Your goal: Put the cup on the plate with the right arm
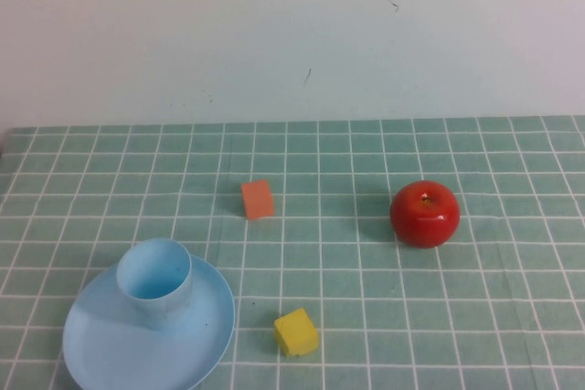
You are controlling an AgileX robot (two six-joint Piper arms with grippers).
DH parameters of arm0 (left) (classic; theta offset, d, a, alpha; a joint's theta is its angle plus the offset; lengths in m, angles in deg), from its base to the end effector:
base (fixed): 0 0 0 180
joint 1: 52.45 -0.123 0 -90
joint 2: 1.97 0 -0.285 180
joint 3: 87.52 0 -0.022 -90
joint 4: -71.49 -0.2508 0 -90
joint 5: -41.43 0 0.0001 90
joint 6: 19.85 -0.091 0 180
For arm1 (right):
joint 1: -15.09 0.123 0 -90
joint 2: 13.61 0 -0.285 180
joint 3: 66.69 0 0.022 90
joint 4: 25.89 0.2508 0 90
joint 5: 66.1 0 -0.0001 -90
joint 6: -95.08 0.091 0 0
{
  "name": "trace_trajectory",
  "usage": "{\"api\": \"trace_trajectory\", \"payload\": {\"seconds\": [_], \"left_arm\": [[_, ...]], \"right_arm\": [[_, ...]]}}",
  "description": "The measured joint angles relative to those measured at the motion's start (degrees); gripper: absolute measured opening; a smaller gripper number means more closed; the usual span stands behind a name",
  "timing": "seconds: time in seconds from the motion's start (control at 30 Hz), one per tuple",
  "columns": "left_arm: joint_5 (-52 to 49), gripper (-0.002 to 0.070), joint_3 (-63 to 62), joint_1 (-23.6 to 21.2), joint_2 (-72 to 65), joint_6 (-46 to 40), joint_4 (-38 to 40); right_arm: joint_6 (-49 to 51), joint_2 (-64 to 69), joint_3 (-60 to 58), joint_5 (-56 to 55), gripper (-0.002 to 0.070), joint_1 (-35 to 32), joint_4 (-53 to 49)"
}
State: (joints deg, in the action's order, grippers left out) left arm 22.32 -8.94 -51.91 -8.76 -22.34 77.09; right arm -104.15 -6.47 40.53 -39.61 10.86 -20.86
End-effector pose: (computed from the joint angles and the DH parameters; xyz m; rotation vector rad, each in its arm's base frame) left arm 0.0532 -0.0034 0.1762 -0.0134 1.8224 -0.0703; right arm 0.0477 0.0001 0.1983 -0.1972 1.8494 -0.1935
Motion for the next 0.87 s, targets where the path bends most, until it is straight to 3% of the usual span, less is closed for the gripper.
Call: {"api": "trace_trajectory", "payload": {"seconds": [0.2, 0.87], "left_arm": [[0.00, -0.0003, 0.00, 0.00, 0.00, 0.00, 0.00], [0.00, -0.0003, 0.00, 0.00, 0.00, 0.13, 0.00]], "right_arm": [[0.10, 0.00, -4.98, -0.79, -0.0003, -0.98, 0.14], [0.10, 0.00, -5.45, -3.33, -0.0003, -0.98, 0.23]]}}
